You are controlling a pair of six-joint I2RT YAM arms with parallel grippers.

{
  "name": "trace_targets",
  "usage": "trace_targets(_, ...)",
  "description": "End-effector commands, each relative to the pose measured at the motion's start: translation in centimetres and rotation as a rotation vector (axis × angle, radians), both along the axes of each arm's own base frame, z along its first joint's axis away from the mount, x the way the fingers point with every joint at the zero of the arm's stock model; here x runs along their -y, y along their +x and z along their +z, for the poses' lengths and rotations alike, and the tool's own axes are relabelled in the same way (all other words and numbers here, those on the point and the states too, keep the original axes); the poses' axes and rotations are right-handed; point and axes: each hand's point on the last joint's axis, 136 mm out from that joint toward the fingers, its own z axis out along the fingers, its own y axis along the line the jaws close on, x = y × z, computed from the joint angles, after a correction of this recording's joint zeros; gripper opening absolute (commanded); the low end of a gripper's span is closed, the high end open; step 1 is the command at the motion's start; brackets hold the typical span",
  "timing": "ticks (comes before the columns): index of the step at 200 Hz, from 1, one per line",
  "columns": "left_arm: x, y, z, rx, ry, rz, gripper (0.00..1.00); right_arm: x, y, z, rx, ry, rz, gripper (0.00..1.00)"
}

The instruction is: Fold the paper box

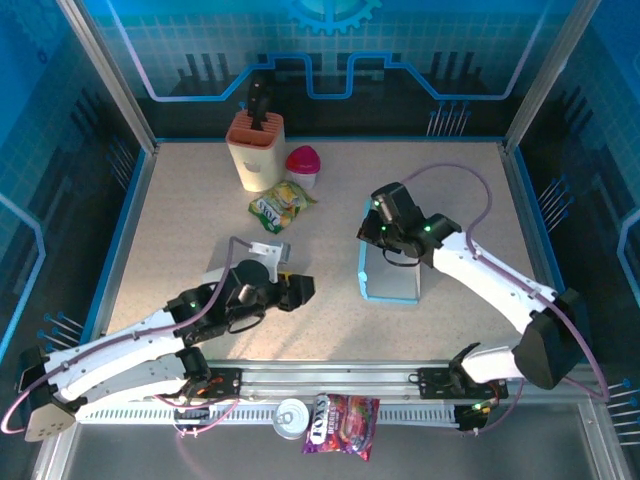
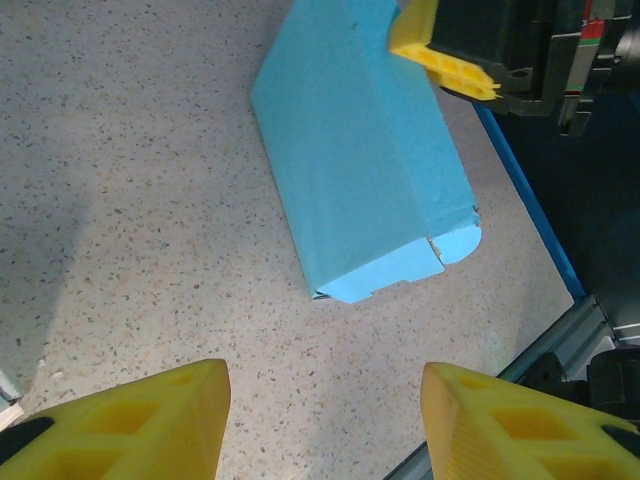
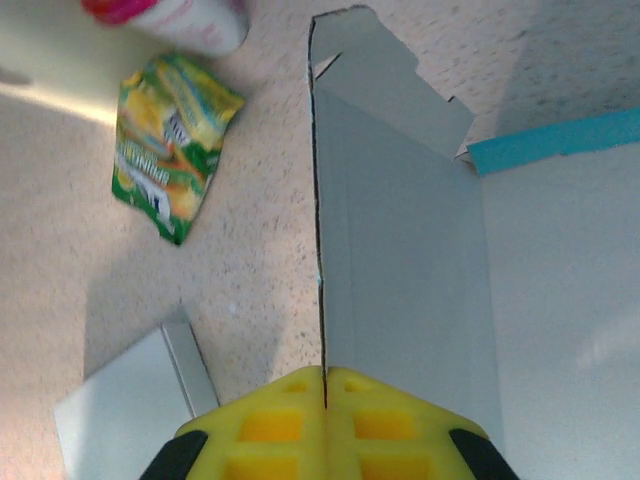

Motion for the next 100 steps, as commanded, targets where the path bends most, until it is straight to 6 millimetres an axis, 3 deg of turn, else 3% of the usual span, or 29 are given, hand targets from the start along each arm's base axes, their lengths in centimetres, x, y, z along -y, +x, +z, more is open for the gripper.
trace_targets(1, -0.6, -0.3, -0.7, 0.009, 0.032, 0.001, 0.54, 3.0, 0.0, 1.6, 0.045, 0.061, -0.333, 0.00)
trace_targets(45, -0.6, -0.5, -1.7, -0.005, 0.057, -0.016, 0.54, 5.9, -2.8, 0.6, -0.125, 0.090, -0.837, 0.00)
trace_targets(60, -0.6, -0.5, -2.1, -0.010, 0.075, -0.020, 0.55, 5.5, -3.3, -0.2, -0.216, 0.106, -0.960, 0.00)
trace_targets(100, -0.7, -0.6, -3.5, -0.037, 0.124, -0.032, 0.56, 3.7, -2.1, -0.7, -0.238, 0.208, -1.124, 0.00)
